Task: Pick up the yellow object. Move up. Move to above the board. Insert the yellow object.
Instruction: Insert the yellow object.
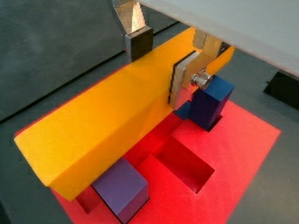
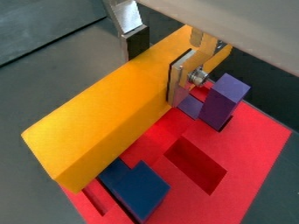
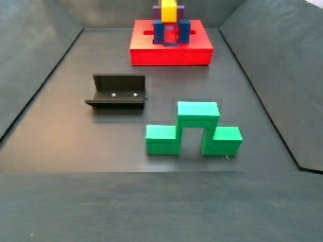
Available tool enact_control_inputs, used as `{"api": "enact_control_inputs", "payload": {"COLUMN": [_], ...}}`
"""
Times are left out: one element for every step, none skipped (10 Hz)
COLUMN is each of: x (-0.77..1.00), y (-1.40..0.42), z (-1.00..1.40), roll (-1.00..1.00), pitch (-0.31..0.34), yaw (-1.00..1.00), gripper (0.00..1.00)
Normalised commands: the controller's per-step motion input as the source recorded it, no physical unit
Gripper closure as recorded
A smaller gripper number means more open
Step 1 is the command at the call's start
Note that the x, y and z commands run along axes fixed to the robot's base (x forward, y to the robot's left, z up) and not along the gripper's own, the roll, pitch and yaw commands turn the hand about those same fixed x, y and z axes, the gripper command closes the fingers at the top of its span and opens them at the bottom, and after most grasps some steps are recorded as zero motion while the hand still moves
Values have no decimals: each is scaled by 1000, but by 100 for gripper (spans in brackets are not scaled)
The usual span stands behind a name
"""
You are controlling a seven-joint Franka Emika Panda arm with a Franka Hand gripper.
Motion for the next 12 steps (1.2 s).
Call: {"api": "enact_control_inputs", "payload": {"x": [-6,0,0,0,0,0,0,-9,-63,-40,-23,-9], "y": [0,-57,-97,-94,-91,-103,-9,0,0,0,0,0], "z": [-180,-194,-174,-149,-129,-94,-57,-54,-149,-160,-149,-134], "roll": [-107,0,70,64,46,61,64,19,46,50,70,76], "pitch": [0,49,80,77,71,84,89,67,66,67,87,84], "yaw": [166,0,0,0,0,0,0,-26,-40,-34,-46,-54], "gripper": [100,100,100,100,100,100,100,100,100,100,100,100]}}
